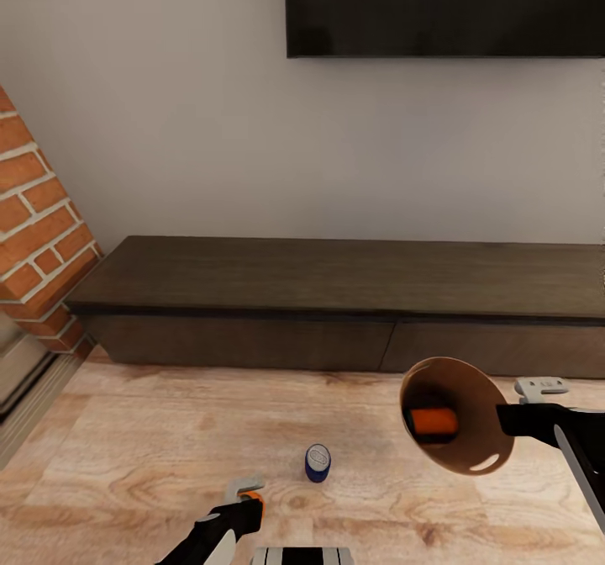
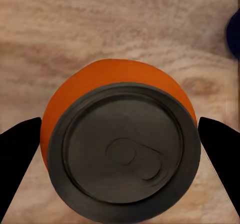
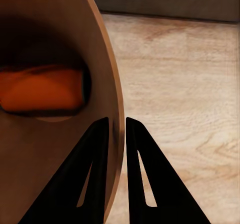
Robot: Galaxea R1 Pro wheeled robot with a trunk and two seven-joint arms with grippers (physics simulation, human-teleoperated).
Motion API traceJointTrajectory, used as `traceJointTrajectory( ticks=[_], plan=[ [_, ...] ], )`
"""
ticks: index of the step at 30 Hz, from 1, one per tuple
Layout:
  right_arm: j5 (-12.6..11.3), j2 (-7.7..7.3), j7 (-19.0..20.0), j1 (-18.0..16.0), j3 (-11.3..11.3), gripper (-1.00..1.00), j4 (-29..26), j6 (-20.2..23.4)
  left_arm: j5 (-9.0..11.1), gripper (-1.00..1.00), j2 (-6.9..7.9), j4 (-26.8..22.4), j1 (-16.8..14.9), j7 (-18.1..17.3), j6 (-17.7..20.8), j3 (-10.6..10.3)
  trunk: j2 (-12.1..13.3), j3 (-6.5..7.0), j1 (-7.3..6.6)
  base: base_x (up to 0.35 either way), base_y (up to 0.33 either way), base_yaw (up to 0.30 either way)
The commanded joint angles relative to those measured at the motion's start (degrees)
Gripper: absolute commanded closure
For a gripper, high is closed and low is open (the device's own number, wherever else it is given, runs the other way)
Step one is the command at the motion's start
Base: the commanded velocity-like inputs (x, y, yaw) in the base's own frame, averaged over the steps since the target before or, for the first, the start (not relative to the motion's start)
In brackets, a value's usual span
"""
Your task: Put the three can of soda from the living room inside the tash can in the kitchen.
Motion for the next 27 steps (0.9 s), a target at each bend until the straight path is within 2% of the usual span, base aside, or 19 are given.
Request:
traceJointTrajectory(
  ticks=[1, 7, 14, 24, 27],
  plan=[
    [-0.7, 0.0, 0.2, 0.0, 0.1, 1.0, 0.0, 0.0, 0.0, 1.0, 0.01, 0.0, 0.0, -0.1, 0.0, 0.0, 0.0, 0.23, -0.03, 0.0, 0.0, 0.0],
    [-0.7, 0.0, 0.2, 0.0, 0.5, 1.0, 0.0, 0.0, 0.1, 1.0, 0.13, 0.0, 0.1, -2.5, 0.0, 0.0, 0.1, 1.56, -0.18, 0.0, 0.0, 0.0],
    [-0.6, -0.07, 0.2, 0.0, 1.9, 1.0, 0.0, 0.0, 0.1, 1.0, 0.21, -0.4, 0.2, -3.1, 0.1, 0.0, 0.2, 3.11, -0.36, 0.0, 0.0, 0.0],
    [-0.5, -0.18, 0.2, 0.0, 2.2, 1.0, 0.0, 0.0, 0.2, 1.0, 0.32, -10.5, 0.2, -3.0, 3.1, 0.1, 0.3, 5.33, -0.62, 0.0, 0.0, 0.0],
    [-0.5, -0.23, 0.2, 0.0, 2.2, 1.0, 0.0, 0.0, 0.2, 1.0, 0.47, -15.1, 0.6, -2.9, 6.3, 0.3, 0.4, 5.99, -0.7, 0.0, 0.0, 0.0]
  ],
)
